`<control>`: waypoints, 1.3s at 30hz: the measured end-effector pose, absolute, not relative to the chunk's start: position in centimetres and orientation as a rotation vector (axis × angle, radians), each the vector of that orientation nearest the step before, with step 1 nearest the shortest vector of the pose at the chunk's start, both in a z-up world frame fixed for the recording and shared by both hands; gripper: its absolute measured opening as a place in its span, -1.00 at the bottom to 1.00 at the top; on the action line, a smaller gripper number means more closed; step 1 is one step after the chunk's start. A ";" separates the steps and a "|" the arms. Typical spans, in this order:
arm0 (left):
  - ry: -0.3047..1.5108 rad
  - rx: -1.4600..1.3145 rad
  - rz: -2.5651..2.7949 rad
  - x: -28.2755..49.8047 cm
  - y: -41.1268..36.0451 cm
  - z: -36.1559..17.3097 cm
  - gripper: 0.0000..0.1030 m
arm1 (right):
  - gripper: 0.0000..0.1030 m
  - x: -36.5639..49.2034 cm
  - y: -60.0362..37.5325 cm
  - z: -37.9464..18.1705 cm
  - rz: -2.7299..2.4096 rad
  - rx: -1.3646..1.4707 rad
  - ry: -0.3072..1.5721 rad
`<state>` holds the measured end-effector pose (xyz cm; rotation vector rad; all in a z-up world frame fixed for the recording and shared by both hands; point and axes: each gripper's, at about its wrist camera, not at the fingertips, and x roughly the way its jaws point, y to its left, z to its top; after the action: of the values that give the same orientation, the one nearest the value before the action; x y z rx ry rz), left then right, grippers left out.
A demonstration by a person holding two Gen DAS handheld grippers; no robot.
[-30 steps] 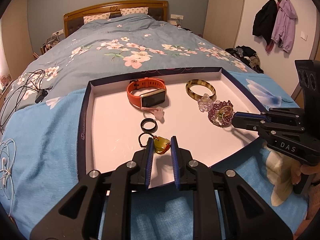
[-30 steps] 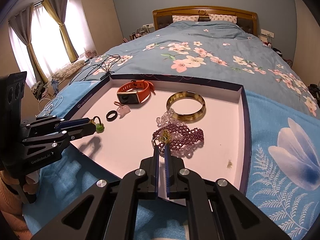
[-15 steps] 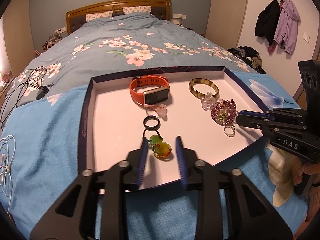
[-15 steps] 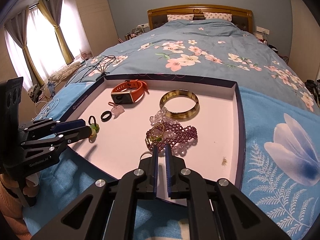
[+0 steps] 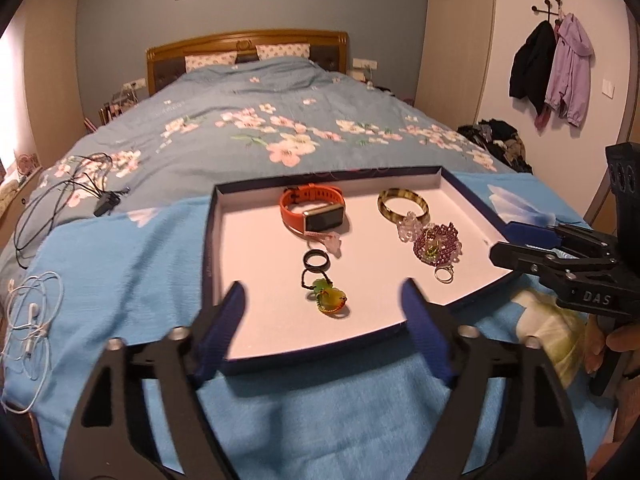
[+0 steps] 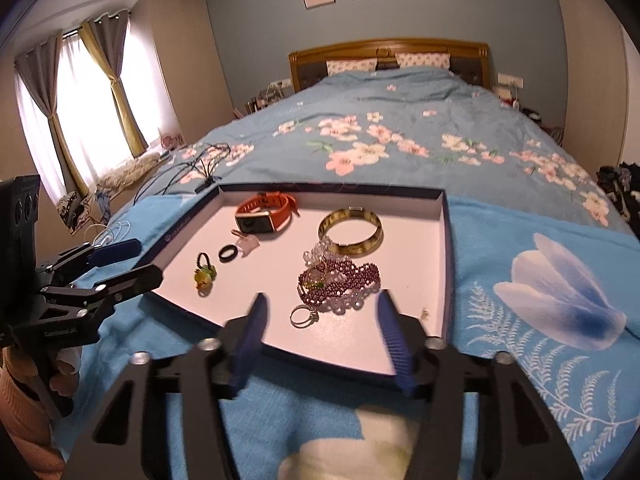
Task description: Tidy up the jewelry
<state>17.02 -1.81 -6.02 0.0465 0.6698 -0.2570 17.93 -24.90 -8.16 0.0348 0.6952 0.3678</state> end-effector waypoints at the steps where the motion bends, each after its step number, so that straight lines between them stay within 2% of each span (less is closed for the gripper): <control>1: 0.653 0.047 -0.253 16.6 -1.7 -5.8 0.76 | 0.28 17.5 -25.0 -7.9 0.366 0.037 0.679; 3: 0.618 0.049 -0.246 15.5 -1.5 -5.1 0.90 | 0.63 16.4 -25.0 -7.4 0.355 0.038 0.641; 7: 0.547 0.039 -0.233 13.1 -1.0 -4.1 0.89 | 0.87 14.2 -24.7 -6.3 0.316 0.020 0.554; 13: 0.455 0.008 -0.188 9.8 -0.2 -2.8 0.89 | 0.87 11.3 -24.9 -5.3 0.257 0.023 0.445; 23: 0.329 0.006 -0.128 5.1 -0.2 -1.9 0.89 | 0.87 8.5 -24.9 -4.9 0.219 0.004 0.372; 39: 0.264 -0.004 -0.101 2.6 -0.6 -1.1 0.89 | 0.87 6.7 -24.0 -4.7 0.217 -0.015 0.303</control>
<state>2.57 -0.63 -1.14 -0.0043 0.2639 -0.1005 6.73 -24.04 -4.66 -0.0146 0.3026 0.2173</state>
